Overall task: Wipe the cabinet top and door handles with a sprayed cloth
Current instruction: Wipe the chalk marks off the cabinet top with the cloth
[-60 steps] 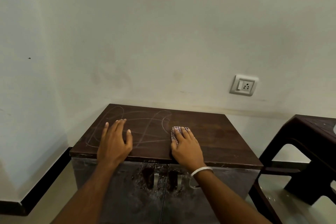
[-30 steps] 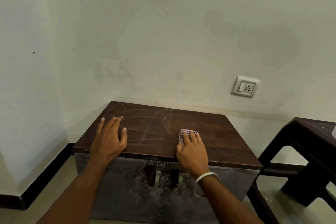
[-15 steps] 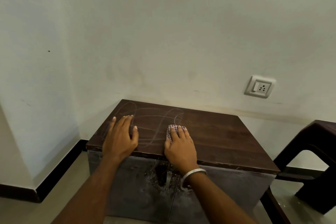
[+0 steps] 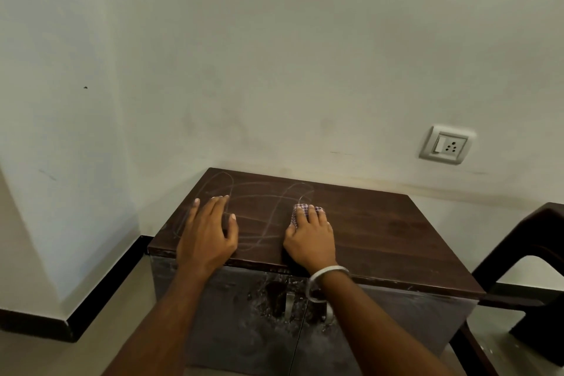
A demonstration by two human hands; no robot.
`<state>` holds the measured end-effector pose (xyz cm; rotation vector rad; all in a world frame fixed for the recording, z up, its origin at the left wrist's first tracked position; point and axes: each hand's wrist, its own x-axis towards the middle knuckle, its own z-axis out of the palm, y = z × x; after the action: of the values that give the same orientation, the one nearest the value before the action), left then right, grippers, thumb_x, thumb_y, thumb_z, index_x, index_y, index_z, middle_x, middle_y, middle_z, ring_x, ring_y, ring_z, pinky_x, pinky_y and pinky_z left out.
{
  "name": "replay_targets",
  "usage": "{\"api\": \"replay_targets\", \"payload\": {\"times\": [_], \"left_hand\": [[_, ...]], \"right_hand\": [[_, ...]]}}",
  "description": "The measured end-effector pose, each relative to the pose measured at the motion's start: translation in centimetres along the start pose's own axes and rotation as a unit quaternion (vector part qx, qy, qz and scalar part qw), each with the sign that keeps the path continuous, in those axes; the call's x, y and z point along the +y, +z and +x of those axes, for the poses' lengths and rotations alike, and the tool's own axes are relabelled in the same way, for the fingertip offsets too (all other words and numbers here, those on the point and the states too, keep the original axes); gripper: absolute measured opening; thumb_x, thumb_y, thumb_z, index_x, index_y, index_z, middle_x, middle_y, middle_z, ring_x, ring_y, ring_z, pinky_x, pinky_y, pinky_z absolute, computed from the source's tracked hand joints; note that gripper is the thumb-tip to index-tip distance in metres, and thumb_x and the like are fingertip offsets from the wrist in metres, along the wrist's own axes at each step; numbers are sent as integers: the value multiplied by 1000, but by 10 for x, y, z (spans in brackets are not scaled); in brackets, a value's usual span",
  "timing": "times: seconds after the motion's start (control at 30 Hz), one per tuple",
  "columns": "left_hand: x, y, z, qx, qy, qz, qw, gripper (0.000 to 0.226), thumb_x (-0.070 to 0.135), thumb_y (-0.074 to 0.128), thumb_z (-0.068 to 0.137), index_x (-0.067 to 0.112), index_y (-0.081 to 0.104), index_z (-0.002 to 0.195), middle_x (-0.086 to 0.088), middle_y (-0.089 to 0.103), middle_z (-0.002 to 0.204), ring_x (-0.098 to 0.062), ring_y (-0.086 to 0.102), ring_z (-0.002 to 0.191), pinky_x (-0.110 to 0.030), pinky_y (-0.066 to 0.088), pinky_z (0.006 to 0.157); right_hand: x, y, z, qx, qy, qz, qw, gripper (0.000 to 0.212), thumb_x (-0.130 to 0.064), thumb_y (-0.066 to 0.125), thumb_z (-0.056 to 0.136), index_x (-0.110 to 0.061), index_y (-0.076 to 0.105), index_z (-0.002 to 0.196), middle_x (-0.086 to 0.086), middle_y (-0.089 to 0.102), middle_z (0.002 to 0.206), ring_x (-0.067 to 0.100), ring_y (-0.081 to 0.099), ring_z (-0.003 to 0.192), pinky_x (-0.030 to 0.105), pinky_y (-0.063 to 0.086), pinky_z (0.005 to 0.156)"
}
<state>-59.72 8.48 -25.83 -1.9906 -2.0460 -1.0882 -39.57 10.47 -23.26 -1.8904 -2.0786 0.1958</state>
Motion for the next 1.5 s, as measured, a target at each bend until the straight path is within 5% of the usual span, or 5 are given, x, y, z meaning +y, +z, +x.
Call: {"api": "replay_targets", "payload": {"times": [0.27, 0.57, 0.93, 1.27, 1.5], "left_hand": [[4, -5, -3, 25, -14, -21, 999, 54, 37, 38, 91, 12, 49, 137, -8, 52, 139, -29, 35, 137, -40, 20, 117], [2, -1, -2, 25, 17, 5, 1000, 52, 37, 36, 91, 11, 50, 135, -5, 55, 136, -19, 44, 131, -39, 18, 120], [1, -1, -2, 39, -2, -8, 999, 54, 39, 36, 91, 13, 48, 137, -6, 52, 139, -23, 36, 136, -32, 14, 116], [1, 2, -1, 38, 8, 5, 999, 54, 40, 34, 92, 14, 48, 137, -4, 53, 139, -19, 39, 134, -36, 16, 120], [1, 0, -2, 52, 10, -3, 999, 52, 37, 36, 92, 14, 49, 136, -4, 53, 138, -17, 39, 133, -32, 15, 119]], "right_hand": [[0, 7, 8, -2, -32, 14, 999, 58, -39, 30, 100, -21, 20, 155, 7, 14, 163, 25, 6, 151, 41, 9, 123], [33, -4, 24, 20, 37, -23, 999, 57, -36, 31, 99, -19, 23, 154, 9, 16, 162, 27, 9, 150, 43, 11, 122], [1, 13, 42, 3, -30, -5, 1000, 58, -37, 30, 99, -20, 22, 154, 8, 15, 162, 26, 8, 150, 42, 11, 123], [34, 3, 58, 14, 48, -32, 998, 58, -37, 29, 99, -20, 22, 154, 8, 15, 162, 28, 8, 150, 44, 11, 122], [-16, 21, 68, 5, -32, -15, 999, 57, -36, 31, 99, -20, 24, 153, 8, 17, 162, 27, 9, 150, 43, 11, 122]]}}
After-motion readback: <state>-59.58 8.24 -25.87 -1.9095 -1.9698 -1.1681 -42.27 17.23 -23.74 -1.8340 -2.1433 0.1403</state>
